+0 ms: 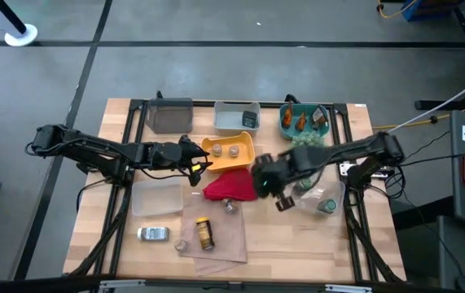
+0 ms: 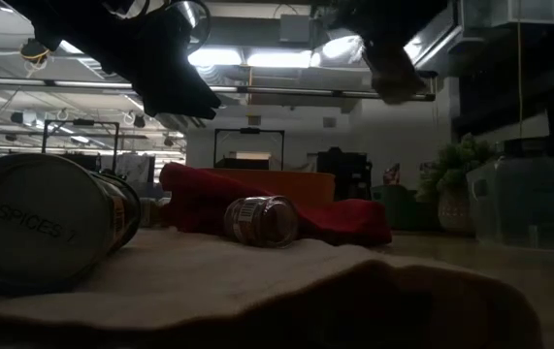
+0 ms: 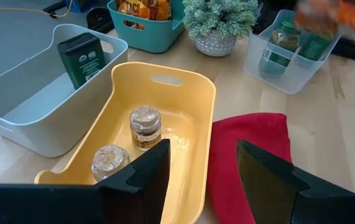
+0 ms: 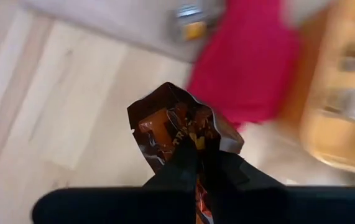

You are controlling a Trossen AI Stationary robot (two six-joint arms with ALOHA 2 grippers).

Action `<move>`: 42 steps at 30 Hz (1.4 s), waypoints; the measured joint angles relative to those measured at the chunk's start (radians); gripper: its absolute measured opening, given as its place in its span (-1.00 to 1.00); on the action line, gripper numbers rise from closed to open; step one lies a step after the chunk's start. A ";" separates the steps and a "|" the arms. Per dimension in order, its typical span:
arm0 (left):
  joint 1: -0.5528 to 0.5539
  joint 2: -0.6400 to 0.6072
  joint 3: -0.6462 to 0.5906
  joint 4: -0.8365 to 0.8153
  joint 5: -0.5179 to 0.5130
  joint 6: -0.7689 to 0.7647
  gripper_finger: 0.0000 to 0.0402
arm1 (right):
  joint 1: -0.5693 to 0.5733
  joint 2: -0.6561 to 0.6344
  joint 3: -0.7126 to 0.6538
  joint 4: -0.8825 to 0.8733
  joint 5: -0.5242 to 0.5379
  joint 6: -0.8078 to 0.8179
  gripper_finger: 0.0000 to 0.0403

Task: Sort spices by type
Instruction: Put the brown seasoning pack into the green bin

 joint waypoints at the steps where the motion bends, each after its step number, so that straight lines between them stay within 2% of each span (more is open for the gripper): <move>1: 0.000 0.000 0.000 -0.001 0.000 -0.002 -0.14 | -0.017 -0.023 0.000 -0.002 0.017 0.002 -0.94; 10: 0.000 0.000 0.000 -0.002 0.000 -0.011 -0.14 | -0.163 -0.227 0.000 -0.003 0.157 -0.009 -0.92; 17: 0.000 0.000 0.000 -0.004 0.000 -0.012 -0.14 | -0.306 -0.338 -0.001 0.034 0.168 -0.054 -0.91; 21: 0.000 0.000 0.000 -0.005 0.000 -0.016 -0.14 | -0.386 -0.389 -0.026 0.092 0.132 -0.094 -0.92; 25: 0.000 0.000 0.000 -0.004 0.000 -0.016 -0.14 | -0.481 -0.472 -0.144 0.215 0.024 -0.130 -0.92; 37: 0.000 0.000 0.000 0.016 0.000 -0.024 -0.14 | -0.773 -0.776 -0.607 0.686 -0.188 -0.100 -0.91; 42: 0.000 0.000 0.000 0.152 0.000 -0.024 -0.14 | -0.841 -0.813 -0.774 0.864 -0.242 -0.071 -0.90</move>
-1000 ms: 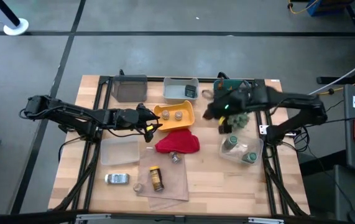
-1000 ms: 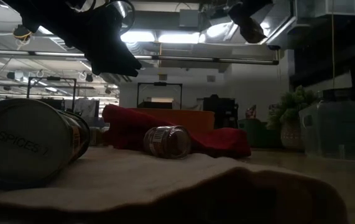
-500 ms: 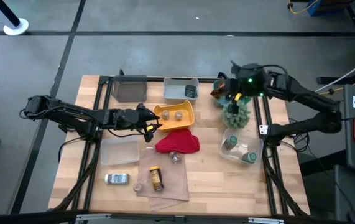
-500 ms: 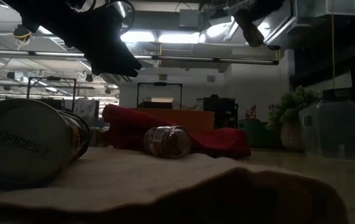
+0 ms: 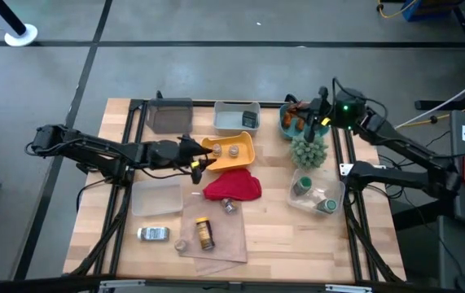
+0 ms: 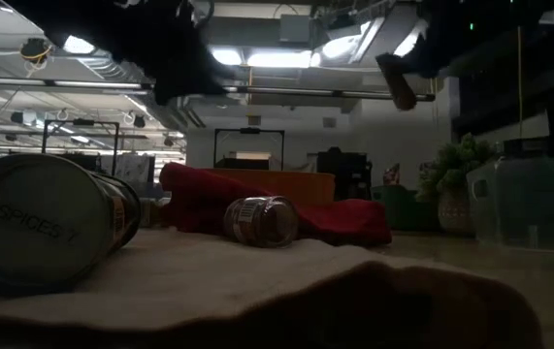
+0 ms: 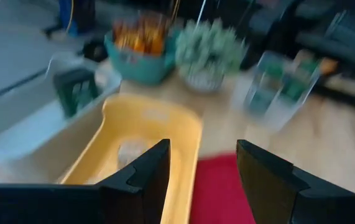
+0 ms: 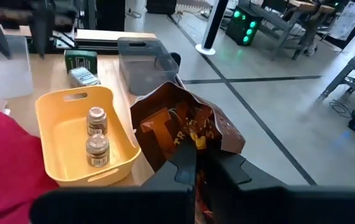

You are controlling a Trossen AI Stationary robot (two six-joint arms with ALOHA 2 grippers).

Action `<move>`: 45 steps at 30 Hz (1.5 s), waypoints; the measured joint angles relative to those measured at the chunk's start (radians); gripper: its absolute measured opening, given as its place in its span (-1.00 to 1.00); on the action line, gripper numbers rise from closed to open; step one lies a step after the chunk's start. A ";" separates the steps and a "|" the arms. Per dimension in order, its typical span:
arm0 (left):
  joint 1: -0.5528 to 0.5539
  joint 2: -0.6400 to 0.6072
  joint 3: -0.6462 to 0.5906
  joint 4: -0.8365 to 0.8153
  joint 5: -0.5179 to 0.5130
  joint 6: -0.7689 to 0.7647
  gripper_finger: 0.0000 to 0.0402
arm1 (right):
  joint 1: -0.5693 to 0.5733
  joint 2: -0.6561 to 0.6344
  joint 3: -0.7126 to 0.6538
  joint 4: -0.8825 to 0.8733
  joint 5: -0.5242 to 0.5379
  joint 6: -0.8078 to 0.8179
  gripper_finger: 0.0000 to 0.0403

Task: Sort spices by type
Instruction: Put the brown seasoning pack into the green bin

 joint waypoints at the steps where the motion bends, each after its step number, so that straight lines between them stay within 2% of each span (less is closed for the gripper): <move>1: 0.001 0.002 0.000 0.043 0.000 0.000 -0.14 | -0.007 0.001 -0.024 0.023 -0.007 0.003 -0.90; 9: 0.013 0.147 0.001 0.601 -0.005 0.181 -0.14 | -0.010 0.008 -0.155 0.197 -0.056 0.086 -0.89; 13: 0.056 0.269 0.061 0.752 -0.010 0.225 -0.14 | -0.010 0.017 -0.172 0.234 -0.094 0.141 -0.89; 23: 0.186 0.577 0.410 0.756 0.018 0.264 -0.14 | -0.010 0.022 -0.171 0.248 -0.127 0.152 -0.89; 26: 0.215 0.657 0.507 0.750 0.070 0.264 -0.14 | -0.010 0.021 -0.171 0.267 -0.188 0.152 -0.89; 31: 0.244 0.751 0.641 0.647 0.199 0.279 -0.14 | -0.010 0.022 -0.171 0.278 -0.273 0.152 -0.89; 36: 0.251 0.790 0.704 0.582 0.314 0.323 -0.14 | -0.010 0.022 -0.171 0.275 -0.322 0.152 -0.89; 45: 0.249 0.790 0.707 0.544 0.446 0.380 -0.14 | -0.010 0.022 -0.171 0.273 -0.401 0.152 -0.89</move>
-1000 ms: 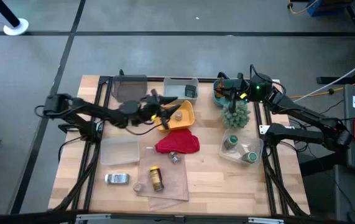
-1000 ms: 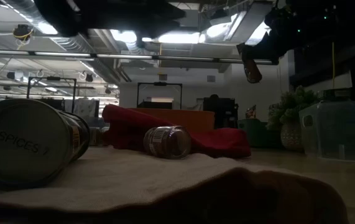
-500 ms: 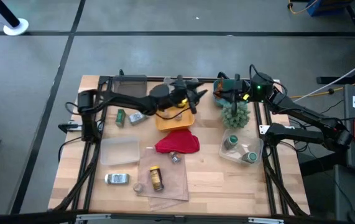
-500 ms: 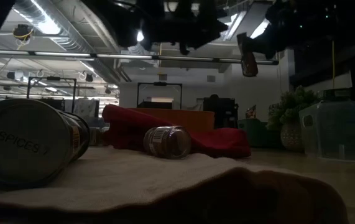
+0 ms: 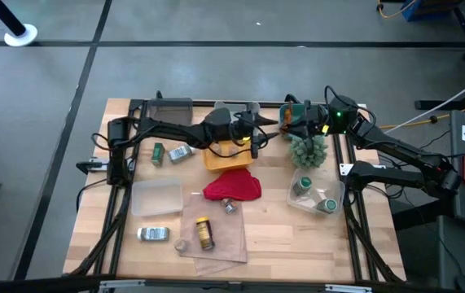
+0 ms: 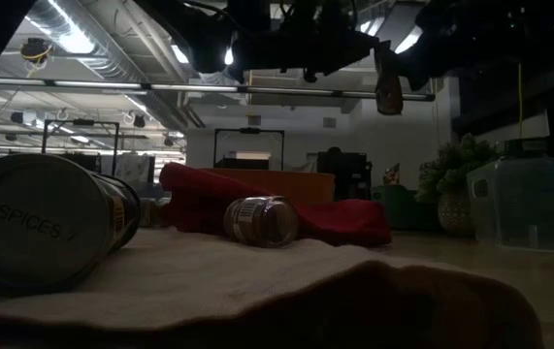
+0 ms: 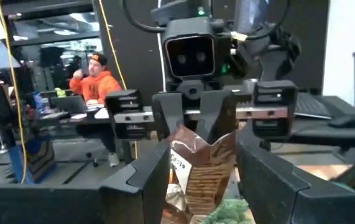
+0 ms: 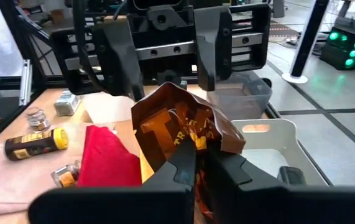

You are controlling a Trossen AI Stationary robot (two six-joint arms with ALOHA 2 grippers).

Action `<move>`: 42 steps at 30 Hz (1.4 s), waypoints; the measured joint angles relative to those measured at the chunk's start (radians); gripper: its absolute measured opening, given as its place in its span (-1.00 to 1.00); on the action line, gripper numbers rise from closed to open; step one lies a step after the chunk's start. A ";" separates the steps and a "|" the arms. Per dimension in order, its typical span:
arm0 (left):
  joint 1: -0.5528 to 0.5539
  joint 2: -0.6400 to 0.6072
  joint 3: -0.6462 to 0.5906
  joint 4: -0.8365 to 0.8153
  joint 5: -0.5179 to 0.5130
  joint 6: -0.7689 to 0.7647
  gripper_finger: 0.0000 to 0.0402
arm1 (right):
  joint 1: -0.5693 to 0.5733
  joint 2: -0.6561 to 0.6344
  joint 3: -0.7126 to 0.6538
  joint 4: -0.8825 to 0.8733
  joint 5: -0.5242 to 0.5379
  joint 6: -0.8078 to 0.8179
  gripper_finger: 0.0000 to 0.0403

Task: Sort spices by type
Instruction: Put the brown seasoning pack into the green bin

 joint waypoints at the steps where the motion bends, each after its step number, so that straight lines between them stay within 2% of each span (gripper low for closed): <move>1: -0.001 0.000 0.000 -0.006 0.000 0.006 -0.14 | 0.000 0.000 0.000 0.000 -0.008 0.000 -0.89; 12: -0.005 0.000 0.000 -0.020 -0.001 0.049 -0.14 | 0.000 0.001 0.000 0.000 -0.018 0.009 -0.89; 21: -0.009 0.000 0.000 -0.022 -0.001 0.096 -0.14 | 0.000 0.053 0.001 0.001 -0.018 0.025 -0.89; 30: -0.007 0.000 0.000 -0.106 0.001 0.097 -0.40 | 0.000 0.066 0.000 0.001 -0.031 0.026 -0.89; 39: -0.007 0.000 0.000 -0.107 0.003 0.106 -0.43 | 0.000 0.066 0.000 0.003 -0.061 0.027 -0.89; 42: -0.007 0.000 0.000 -0.109 0.003 0.107 -0.55 | 0.000 0.066 0.000 0.003 -0.062 0.027 -0.89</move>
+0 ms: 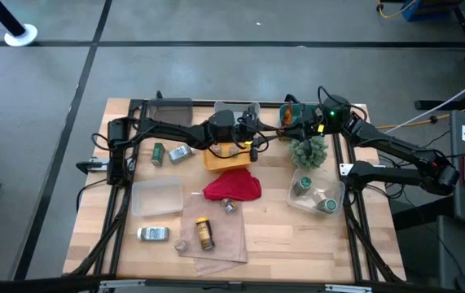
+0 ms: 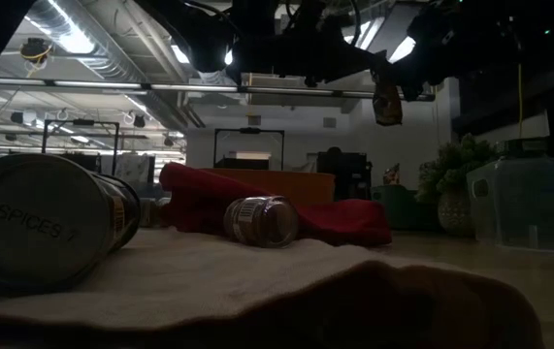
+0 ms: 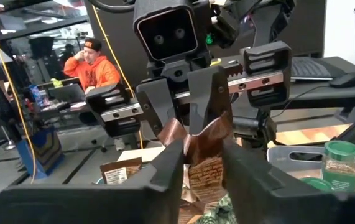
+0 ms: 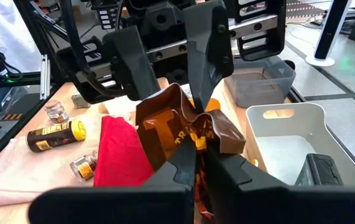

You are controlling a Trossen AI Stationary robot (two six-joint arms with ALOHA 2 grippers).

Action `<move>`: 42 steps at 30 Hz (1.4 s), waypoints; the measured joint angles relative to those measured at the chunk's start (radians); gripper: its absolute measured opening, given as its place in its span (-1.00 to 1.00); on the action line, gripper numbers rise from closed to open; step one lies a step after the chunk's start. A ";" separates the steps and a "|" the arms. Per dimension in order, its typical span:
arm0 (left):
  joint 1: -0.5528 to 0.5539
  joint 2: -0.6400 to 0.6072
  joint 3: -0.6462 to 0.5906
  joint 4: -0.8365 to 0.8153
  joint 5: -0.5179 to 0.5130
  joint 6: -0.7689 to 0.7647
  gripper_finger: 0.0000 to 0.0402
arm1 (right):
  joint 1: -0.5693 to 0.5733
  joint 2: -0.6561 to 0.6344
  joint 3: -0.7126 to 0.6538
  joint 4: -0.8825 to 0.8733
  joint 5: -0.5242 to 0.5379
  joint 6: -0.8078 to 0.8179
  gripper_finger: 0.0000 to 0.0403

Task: Sort spices by type
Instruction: Put the brown seasoning pack into the green bin

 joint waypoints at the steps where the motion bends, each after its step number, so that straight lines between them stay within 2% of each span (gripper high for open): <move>1: 0.000 0.000 0.000 0.000 -0.001 0.000 -0.62 | 0.000 0.000 0.000 0.000 -0.001 0.000 -0.89; 4: 0.000 0.000 0.000 0.000 -0.001 0.000 -0.89 | 0.000 0.000 0.000 0.000 -0.001 0.000 -0.89; 6: 0.000 0.000 0.000 0.000 -0.001 -0.004 -0.96 | 0.000 0.000 0.000 0.000 -0.001 0.000 -0.89; 16: 0.000 0.000 0.000 -0.001 -0.003 0.000 -1.00 | 0.000 0.000 0.000 -0.002 0.005 0.022 -0.84; 24: 0.000 0.000 0.000 -0.013 -0.002 -0.001 -1.00 | 0.000 -0.001 0.000 -0.005 0.014 0.062 -0.54; 32: 0.013 0.000 0.000 -0.034 -0.027 -0.013 -1.00 | -0.001 -0.002 0.001 -0.007 0.107 0.157 -0.21; 37: 0.028 0.000 -0.001 -0.097 -0.055 -0.019 -1.00 | -0.001 -0.004 0.001 -0.010 0.112 0.157 -0.14; 42: 0.042 0.000 -0.002 -0.125 -0.141 -0.019 -1.00 | -0.001 -0.005 0.002 -0.023 0.111 0.157 -0.14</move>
